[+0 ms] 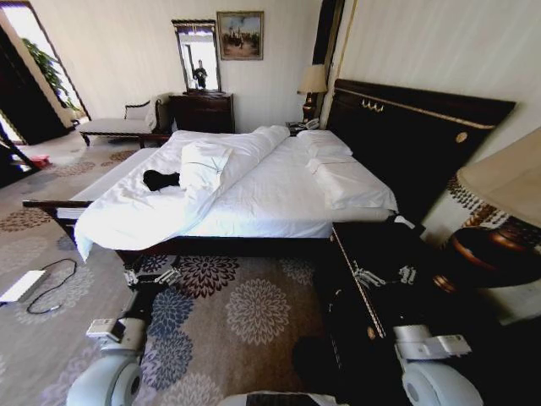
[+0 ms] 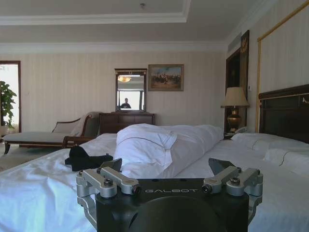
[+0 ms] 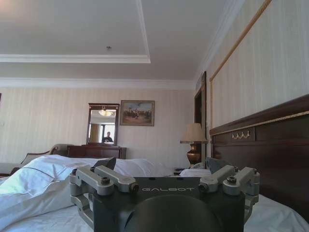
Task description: Fold the clothes on the bed.
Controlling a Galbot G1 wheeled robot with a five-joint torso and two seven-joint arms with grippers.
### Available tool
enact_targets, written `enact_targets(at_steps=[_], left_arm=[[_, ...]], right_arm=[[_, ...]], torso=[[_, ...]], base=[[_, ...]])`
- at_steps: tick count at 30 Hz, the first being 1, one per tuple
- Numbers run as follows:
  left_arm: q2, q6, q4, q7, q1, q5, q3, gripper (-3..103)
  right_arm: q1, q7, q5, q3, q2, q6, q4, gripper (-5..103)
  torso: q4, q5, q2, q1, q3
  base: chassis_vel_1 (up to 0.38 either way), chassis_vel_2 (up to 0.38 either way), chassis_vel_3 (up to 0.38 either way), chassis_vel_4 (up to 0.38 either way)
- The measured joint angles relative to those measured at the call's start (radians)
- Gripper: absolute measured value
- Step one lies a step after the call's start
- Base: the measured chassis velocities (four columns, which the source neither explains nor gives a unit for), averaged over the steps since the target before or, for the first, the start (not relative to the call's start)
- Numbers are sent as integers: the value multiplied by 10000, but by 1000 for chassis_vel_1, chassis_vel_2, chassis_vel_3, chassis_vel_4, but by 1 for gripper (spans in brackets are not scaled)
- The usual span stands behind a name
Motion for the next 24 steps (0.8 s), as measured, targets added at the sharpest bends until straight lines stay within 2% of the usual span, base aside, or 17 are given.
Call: enact_targets(at_steps=[24], left_arm=[[-118,-46,37,2,-6,35,46,100]], right_arm=[[127,6,2,-12,3,2,-118,100]], torso=[[1,0,1,-2,-1]], base=[[-128,128,131,-132]])
